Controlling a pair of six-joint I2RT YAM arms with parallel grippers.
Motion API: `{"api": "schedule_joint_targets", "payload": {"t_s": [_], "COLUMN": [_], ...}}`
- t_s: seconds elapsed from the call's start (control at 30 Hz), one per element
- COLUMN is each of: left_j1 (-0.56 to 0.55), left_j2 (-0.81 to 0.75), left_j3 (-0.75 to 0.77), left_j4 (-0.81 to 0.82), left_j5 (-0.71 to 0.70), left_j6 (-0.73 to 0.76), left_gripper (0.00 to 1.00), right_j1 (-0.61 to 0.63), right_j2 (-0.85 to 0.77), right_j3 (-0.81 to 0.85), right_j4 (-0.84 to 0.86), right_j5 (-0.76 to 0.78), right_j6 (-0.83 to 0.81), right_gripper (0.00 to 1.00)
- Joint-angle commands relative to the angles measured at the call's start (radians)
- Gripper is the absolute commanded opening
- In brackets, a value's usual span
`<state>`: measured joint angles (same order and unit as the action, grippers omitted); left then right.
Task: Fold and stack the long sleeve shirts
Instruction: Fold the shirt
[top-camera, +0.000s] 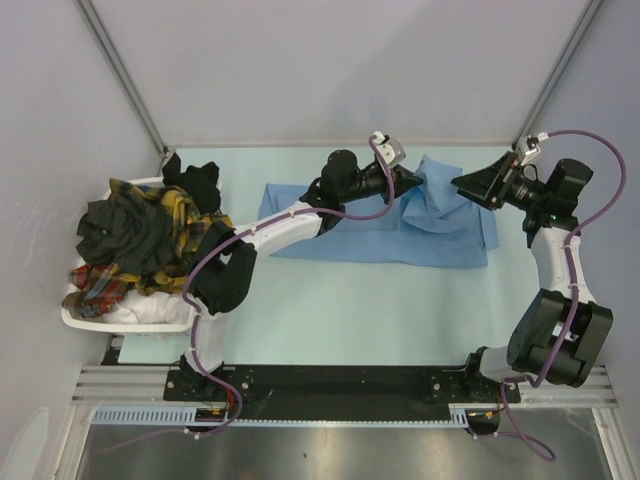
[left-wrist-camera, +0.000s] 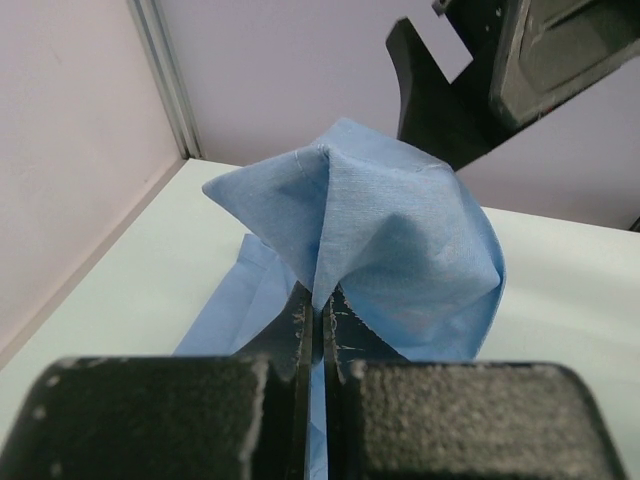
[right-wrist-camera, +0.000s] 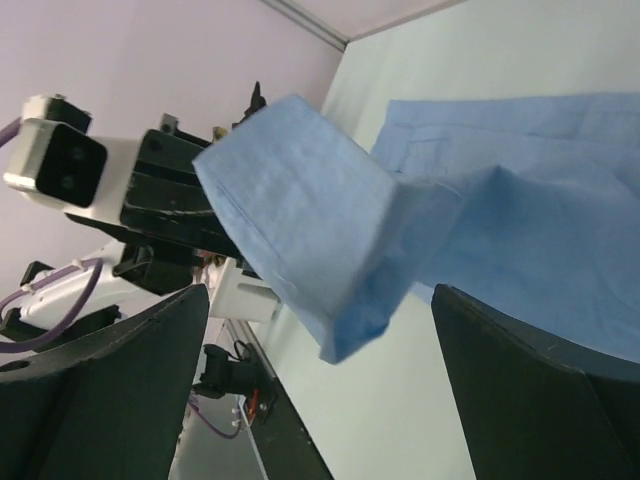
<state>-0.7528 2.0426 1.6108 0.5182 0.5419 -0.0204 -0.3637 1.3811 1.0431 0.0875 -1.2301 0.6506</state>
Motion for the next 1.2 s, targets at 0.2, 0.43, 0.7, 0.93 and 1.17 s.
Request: {"api": "schedule_joint_targets", "payload": {"t_s": [0.2,0.43,0.7,0.93,1.17], "left_j1": [-0.003,0.003,0.02,0.087,0.089], "left_j2": [-0.041,-0.068,-0.084,-0.113,-0.124], "left_j3": [-0.04,-0.069,-0.089,-0.1,-0.088], "left_j4": [0.043,0.022,0.026,0.072,0.045], "left_j5": [0.026,0.003,-0.011,0.217,0.339], "left_j6": [-0.016,-0.004,-0.022,-0.219,-0.358], "left_gripper": [0.0,0.0,0.36,0.98,0.99], "right_j1": [0.101,0.083,0.057,0.086,0.137], "right_j2": [0.102,0.15,0.13,0.104,0.03], "right_j3": [0.028,0.116,0.176,0.314,0.359], "right_j4": [0.38,0.38,0.237,-0.166,-0.587], "right_j5": [0.029,0.006,0.001,-0.043,-0.014], "right_j6": [0.3,0.302,0.198,-0.351,-0.791], "right_gripper": [0.72,0.04,0.0,0.0,0.0]}}
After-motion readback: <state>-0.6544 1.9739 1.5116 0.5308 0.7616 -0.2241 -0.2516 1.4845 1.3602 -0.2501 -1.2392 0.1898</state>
